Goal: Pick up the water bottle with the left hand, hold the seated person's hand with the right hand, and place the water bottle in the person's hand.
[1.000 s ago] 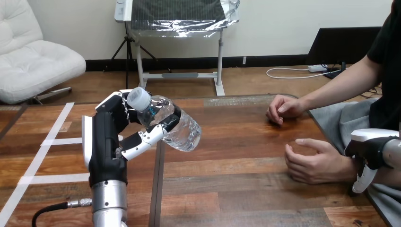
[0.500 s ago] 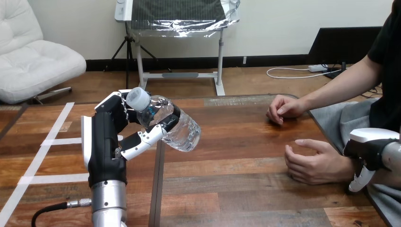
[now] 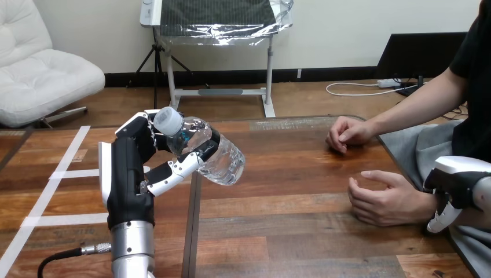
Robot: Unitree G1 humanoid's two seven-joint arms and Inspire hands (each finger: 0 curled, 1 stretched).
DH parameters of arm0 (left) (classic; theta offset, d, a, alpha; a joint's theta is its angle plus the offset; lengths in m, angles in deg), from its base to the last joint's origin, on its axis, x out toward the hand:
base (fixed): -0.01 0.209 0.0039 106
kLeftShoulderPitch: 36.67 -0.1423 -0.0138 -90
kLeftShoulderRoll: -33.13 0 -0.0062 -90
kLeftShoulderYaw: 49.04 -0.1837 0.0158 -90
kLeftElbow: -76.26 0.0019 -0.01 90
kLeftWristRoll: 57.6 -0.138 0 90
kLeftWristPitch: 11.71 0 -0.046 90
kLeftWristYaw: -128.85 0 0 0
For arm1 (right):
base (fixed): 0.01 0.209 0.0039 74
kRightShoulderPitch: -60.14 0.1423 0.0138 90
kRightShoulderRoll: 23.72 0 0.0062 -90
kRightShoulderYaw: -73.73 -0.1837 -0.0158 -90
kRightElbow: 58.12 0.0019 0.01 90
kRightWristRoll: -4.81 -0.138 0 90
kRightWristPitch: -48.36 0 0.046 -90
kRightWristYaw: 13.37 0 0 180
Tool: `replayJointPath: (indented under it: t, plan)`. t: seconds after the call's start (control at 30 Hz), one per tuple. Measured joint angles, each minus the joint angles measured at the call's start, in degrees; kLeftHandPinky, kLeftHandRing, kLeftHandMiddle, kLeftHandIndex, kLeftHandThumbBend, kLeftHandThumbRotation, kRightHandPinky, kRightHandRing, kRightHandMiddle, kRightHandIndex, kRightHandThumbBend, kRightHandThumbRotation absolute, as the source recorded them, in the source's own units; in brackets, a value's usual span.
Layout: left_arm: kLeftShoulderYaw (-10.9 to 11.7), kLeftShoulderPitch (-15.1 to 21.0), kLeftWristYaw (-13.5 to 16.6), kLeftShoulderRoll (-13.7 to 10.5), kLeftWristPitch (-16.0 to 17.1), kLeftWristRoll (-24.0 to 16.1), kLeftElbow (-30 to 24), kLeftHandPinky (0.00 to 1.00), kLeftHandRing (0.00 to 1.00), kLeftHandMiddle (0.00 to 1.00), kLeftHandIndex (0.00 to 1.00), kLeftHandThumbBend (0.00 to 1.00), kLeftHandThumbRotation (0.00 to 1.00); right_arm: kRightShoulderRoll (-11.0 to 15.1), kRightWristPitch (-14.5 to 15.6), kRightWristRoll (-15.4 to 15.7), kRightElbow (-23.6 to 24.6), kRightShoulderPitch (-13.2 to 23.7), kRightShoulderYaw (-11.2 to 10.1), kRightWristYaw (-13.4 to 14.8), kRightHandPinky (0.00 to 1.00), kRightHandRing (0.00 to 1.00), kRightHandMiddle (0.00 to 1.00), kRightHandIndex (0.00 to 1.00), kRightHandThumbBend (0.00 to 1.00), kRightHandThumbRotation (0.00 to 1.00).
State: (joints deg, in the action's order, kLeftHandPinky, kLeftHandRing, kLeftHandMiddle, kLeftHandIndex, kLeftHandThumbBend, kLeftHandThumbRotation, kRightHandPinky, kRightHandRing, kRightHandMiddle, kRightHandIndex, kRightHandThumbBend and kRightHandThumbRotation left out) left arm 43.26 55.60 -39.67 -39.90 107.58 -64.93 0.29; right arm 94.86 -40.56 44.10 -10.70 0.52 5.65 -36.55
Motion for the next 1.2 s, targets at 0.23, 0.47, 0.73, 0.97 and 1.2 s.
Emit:
replayJointPath:
  t: [0.23, 0.47, 0.73, 0.97, 1.2]
  plan:
    - [0.15, 0.0, 0.01, -0.02, 0.07, -0.02, 0.01, 0.43, 0.42, 0.44, 0.5, 0.62, 0.0, 0.0, -1.09, -0.95, 0.0, -0.84, -0.05, 1.99, 0.29, 0.41, 0.53, 0.61, 0.64, 0.0]
    - [0.39, 0.01, 0.02, -0.03, 0.07, -0.03, 0.03, 0.42, 0.42, 0.44, 0.5, 0.62, 0.0, 0.0, -3.09, -1.54, 0.0, -1.63, -0.15, 4.05, 0.27, 0.39, 0.5, 0.48, 0.63, 0.0]
    - [0.41, 0.01, 0.22, -0.02, 0.07, -0.34, 0.03, 0.42, 0.42, 0.44, 0.5, 0.64, 0.0, 0.0, -2.62, -2.38, 0.07, -1.86, -0.27, 4.53, 0.32, 0.46, 0.55, 0.46, 0.61, 0.0]
    - [0.39, 0.01, 0.77, 0.01, 0.07, -1.34, 0.03, 0.42, 0.42, 0.44, 0.5, 0.64, 0.0, -0.03, -1.68, -2.65, 0.08, -1.86, -0.26, 4.54, 0.36, 0.49, 0.58, 0.48, 0.62, 0.0]
    - [0.39, 0.02, 1.0, 0.05, 0.06, -1.75, 0.03, 0.43, 0.42, 0.44, 0.5, 0.63, 0.0, -0.04, -0.22, -2.37, 1.01, -2.07, -0.22, 4.52, 0.3, 0.42, 0.52, 0.47, 0.63, 0.0]
